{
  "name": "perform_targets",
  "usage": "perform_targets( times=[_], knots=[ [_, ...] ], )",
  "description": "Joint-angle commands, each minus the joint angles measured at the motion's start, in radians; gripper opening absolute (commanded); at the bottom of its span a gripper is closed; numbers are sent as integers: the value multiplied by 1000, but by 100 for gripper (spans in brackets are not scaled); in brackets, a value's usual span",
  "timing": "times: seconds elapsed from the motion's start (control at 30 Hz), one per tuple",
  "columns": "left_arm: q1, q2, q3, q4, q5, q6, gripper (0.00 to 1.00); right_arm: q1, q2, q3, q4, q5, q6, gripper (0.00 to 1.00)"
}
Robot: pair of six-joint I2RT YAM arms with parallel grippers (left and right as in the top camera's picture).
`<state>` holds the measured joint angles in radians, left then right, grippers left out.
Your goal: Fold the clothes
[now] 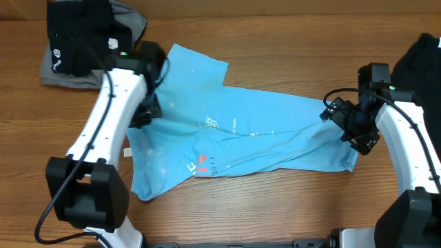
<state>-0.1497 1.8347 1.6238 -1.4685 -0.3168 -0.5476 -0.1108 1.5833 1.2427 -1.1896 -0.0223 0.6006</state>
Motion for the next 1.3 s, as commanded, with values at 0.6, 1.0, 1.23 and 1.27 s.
perform_targets(
  times=[0.6,1.0,1.23,1.27],
  knots=[
    [90,-5,39,-76,248,106,75,-3,-3,-10,-65,9,-27,100],
    [-76,-4,-294,111,423,154,4,-3,-3,-173,63,-61,-32,15],
    [-72,-4,-474,280,500,173,4,-3,-3,-266,169,-76,-1,9],
    [-72,-4,-491,301,503,169,4,-3,-3,-272,178,-77,7,9]
  ],
)
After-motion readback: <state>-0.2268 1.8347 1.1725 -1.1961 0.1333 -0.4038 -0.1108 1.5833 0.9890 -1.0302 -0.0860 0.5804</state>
